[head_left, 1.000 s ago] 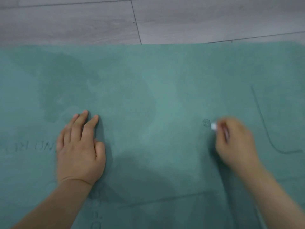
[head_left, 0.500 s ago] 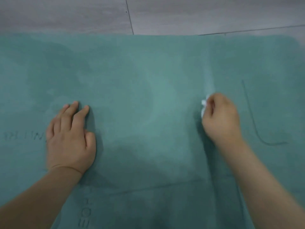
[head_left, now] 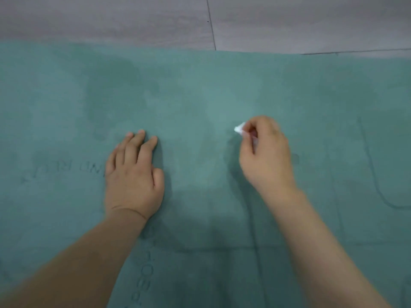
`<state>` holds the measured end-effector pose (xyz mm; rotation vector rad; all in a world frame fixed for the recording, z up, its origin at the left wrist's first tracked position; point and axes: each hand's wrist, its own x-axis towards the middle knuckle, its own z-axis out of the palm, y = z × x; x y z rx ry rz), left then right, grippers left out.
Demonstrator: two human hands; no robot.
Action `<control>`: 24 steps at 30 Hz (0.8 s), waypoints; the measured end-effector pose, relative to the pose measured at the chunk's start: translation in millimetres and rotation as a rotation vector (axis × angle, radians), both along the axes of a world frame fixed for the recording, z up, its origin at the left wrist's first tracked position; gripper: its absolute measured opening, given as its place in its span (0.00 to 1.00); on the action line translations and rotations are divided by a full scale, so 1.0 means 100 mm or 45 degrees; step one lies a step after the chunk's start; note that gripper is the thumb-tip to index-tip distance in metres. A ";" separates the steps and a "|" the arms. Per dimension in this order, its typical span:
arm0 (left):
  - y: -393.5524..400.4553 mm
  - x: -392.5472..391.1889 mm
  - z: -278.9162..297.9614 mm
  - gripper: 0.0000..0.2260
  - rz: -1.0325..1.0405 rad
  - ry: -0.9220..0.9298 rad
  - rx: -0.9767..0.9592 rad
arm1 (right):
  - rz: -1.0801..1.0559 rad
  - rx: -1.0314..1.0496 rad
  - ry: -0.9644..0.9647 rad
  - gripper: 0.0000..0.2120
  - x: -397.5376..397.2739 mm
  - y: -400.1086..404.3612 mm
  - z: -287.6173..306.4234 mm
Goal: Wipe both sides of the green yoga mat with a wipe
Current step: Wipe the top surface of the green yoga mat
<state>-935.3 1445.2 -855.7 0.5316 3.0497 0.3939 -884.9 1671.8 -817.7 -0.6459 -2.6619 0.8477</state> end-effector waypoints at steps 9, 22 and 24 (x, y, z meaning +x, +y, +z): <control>-0.02 -0.02 -0.02 0.25 -0.042 0.009 0.049 | 0.511 0.288 0.085 0.05 -1.66 -1.11 -0.48; -1.24 -0.18 0.06 0.26 -0.368 -0.161 -0.047 | 0.513 0.293 0.081 0.09 -1.67 -1.10 -0.46; -1.92 -0.15 0.04 0.26 -0.068 -0.163 -0.091 | 0.520 0.269 0.072 0.08 -1.66 -1.10 -0.46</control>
